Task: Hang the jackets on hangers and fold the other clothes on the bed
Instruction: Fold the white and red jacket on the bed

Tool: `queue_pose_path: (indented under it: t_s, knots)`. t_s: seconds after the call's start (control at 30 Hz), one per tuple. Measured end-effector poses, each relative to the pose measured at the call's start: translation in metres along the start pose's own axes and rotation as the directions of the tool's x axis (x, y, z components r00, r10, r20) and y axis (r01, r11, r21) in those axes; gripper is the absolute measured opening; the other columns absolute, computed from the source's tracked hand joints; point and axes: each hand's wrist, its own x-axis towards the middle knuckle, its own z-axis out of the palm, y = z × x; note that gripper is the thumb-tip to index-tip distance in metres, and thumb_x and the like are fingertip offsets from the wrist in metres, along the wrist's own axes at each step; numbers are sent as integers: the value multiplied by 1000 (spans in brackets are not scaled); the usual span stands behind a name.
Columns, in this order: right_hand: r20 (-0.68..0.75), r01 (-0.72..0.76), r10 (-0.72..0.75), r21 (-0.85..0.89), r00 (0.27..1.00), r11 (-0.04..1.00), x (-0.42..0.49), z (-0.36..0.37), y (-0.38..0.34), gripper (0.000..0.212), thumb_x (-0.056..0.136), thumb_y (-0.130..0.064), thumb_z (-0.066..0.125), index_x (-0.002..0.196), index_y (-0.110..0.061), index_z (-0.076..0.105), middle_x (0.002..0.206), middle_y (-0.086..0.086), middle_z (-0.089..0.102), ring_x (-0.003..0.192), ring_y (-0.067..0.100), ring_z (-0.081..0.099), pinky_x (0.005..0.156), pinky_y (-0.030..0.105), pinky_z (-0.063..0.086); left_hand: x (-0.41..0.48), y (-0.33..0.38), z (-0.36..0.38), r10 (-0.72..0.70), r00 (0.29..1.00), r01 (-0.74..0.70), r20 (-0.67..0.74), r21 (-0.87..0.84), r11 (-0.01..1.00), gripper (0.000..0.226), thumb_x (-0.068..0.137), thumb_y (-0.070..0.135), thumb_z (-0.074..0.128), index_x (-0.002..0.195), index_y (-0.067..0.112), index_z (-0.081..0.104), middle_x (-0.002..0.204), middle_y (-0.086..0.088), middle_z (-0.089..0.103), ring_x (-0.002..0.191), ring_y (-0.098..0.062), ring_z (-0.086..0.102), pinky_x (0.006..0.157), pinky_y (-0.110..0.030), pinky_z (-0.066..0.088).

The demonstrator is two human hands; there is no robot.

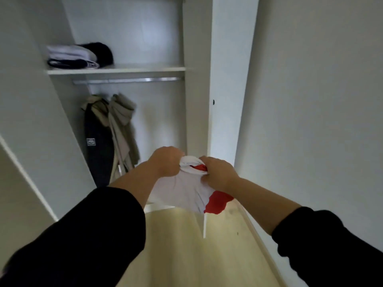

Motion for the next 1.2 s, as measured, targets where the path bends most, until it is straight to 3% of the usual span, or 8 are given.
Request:
queue_pose_path:
  t_s: [0.23, 0.4, 0.53, 0.77, 0.93, 1.03, 1.1, 1.2]
  knots:
    - [-17, 141, -149, -228, 989, 963, 134, -11, -121, 26, 85, -15, 52, 110, -13, 56, 106, 7, 63, 99, 30, 60, 82, 35, 48, -13, -159, -49, -58, 991, 69, -121, 92, 993, 15, 87, 16, 52, 101, 13, 58, 103, -6, 63, 94, -25, 59, 79, -33, 45]
    - [-72, 237, -267, -286, 961, 929, 227, -24, -159, 20, 89, -19, 51, 108, -17, 54, 104, 4, 62, 97, 25, 59, 74, 25, 38, 19, -244, -66, -145, 976, 151, -166, 28, 988, 21, 89, 14, 53, 108, 8, 59, 107, -9, 63, 100, -26, 58, 86, -33, 45]
    - [-141, 282, -338, -313, 931, 907, 290, -26, -168, 17, 93, -21, 50, 110, -20, 54, 104, 1, 62, 94, 20, 58, 72, 24, 32, 55, -293, -72, -226, 966, 228, -127, -3, 974, 16, 89, 12, 54, 104, 9, 58, 106, -8, 63, 99, -24, 59, 81, -29, 43]
    - [-233, 339, -424, -329, 875, 881, 465, -42, -174, 25, 92, -25, 51, 117, -26, 56, 115, -2, 63, 105, 21, 59, 88, 29, 43, 154, -398, -112, -318, 921, 345, -226, 87, 935, 21, 87, 12, 51, 107, 17, 57, 107, -4, 62, 99, -25, 59, 74, -28, 42]
    - [-271, 357, -479, -394, 835, 847, 592, -85, -176, 20, 85, -17, 52, 105, -19, 55, 102, 2, 63, 93, 24, 60, 75, 31, 46, 239, -471, -159, -318, 885, 382, -339, 139, 914, 20, 84, 9, 53, 104, 11, 55, 101, -9, 63, 91, -28, 60, 68, -30, 41]
    - [-396, 363, -545, -448, 739, 817, 657, -120, -177, 20, 82, -13, 52, 101, -15, 56, 95, 2, 62, 87, 26, 60, 68, 32, 44, 289, -505, -193, -284, 835, 437, -471, 255, 863, 26, 80, 13, 58, 106, 12, 53, 98, -8, 64, 87, -29, 61, 65, -32, 40]
    - [-529, 372, -637, -526, 560, 764, 698, -134, -175, 16, 80, -8, 53, 95, -9, 58, 86, 7, 60, 77, 29, 58, 61, 33, 39, 319, -528, -211, -95, 778, 432, -621, 419, 799, 29, 63, 7, 69, 89, 10, 55, 76, -7, 62, 66, -28, 59, 53, -28, 32]
    - [-630, 304, -701, -632, 335, 713, 756, -127, -162, 10, 75, -11, 61, 83, -4, 60, 79, 13, 61, 66, 31, 57, 60, 34, 36, 358, -564, -210, 181, 726, 378, -663, 605, 700, 30, 42, -4, 64, 68, 9, 57, 54, -5, 50, 45, -24, 47, 47, -25, 22]
